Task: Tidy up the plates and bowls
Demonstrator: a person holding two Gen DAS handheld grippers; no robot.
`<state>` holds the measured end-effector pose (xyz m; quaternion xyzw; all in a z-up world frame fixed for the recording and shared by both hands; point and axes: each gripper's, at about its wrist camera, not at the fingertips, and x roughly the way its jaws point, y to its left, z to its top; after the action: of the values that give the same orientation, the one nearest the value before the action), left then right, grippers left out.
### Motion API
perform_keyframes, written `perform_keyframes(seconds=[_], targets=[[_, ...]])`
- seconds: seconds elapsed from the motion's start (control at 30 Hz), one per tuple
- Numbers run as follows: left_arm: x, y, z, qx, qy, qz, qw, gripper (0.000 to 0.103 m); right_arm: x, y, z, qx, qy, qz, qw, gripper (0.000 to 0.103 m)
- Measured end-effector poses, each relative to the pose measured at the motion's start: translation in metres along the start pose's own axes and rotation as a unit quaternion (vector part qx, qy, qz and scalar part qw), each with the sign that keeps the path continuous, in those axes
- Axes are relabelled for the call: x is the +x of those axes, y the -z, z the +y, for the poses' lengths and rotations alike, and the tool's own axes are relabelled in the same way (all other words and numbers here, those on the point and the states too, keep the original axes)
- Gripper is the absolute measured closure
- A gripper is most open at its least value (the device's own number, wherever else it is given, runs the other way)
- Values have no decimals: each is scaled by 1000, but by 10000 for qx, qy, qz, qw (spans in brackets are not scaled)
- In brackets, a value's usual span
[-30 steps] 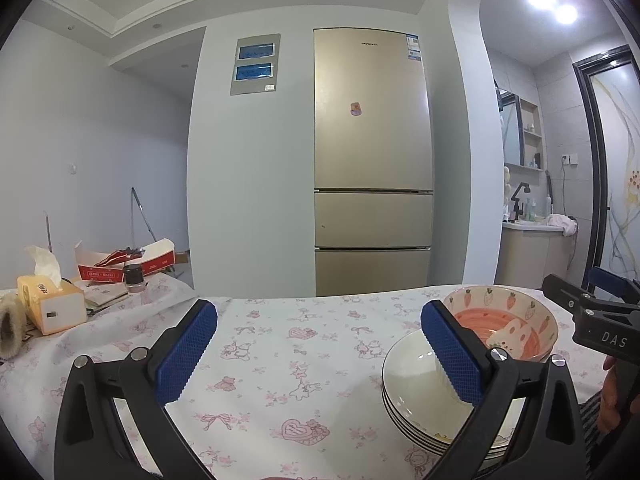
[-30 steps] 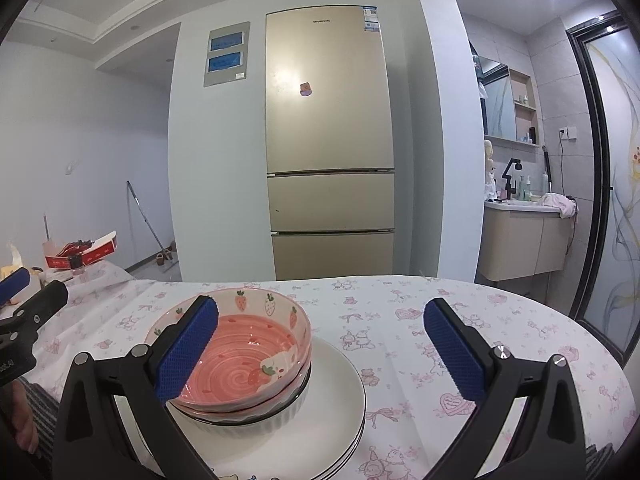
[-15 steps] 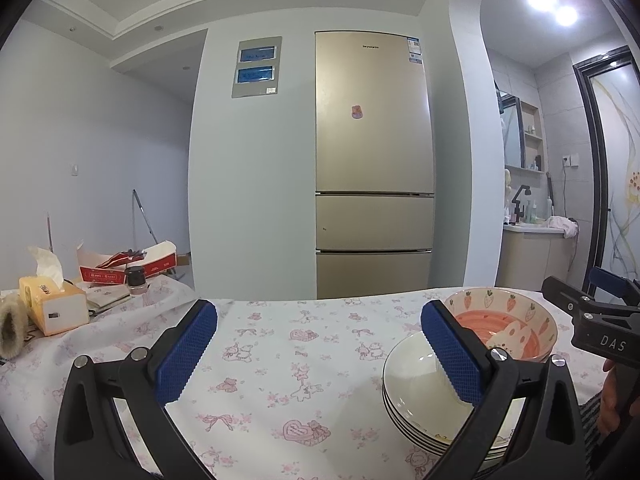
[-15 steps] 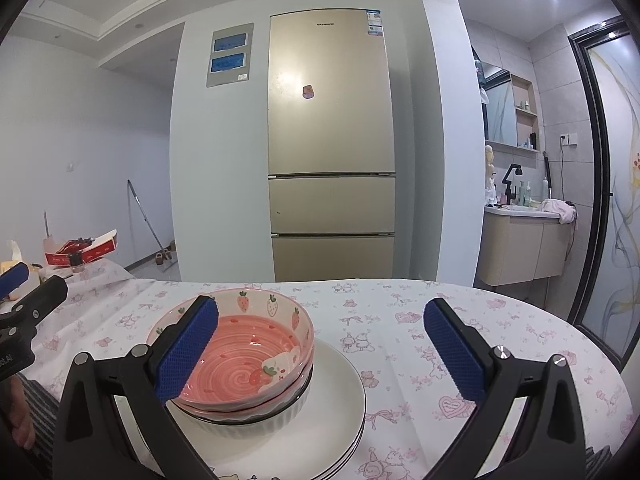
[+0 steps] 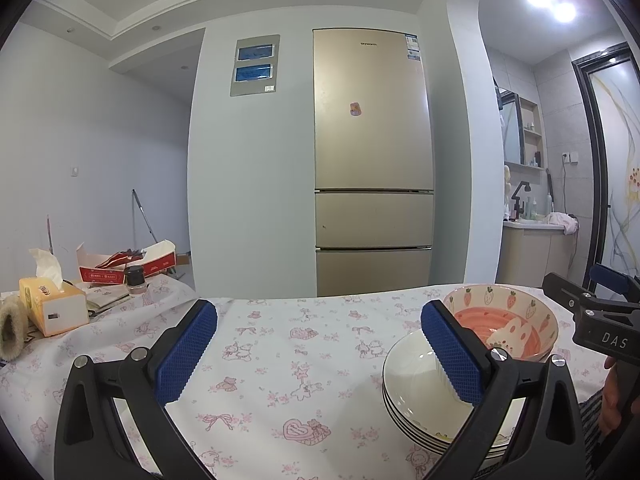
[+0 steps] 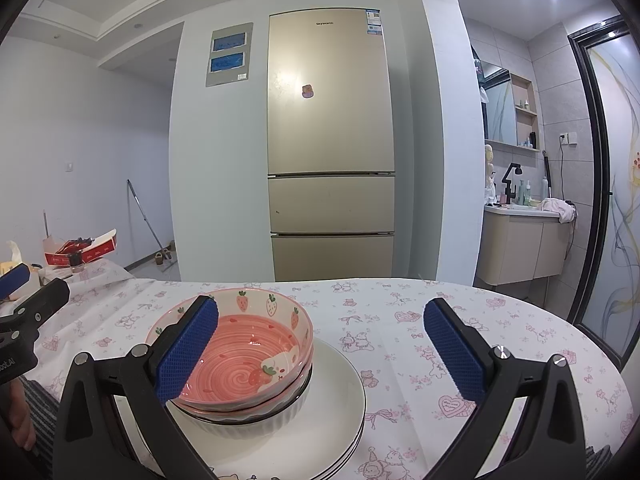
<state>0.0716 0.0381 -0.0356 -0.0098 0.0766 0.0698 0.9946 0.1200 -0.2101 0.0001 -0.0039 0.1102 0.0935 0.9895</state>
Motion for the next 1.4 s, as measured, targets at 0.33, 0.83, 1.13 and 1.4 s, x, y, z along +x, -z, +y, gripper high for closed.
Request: perform_keyframes(seconds=[0.33,0.83,1.13,1.4], targets=[[2,1,0,32,14,-23,10000,0,0,0,0,3,1,-2,10000,0],[3,2,1,53,-4,-1,10000,0,0,0,0,1,-1,-3,10000,0],[3,2,1,57,-3,2,10000,0,0,0,0,-2,-2,-2,10000,0],[3,2,0,57,-3,5,10000,0,0,0,0,-2,-2,-1,10000,0]])
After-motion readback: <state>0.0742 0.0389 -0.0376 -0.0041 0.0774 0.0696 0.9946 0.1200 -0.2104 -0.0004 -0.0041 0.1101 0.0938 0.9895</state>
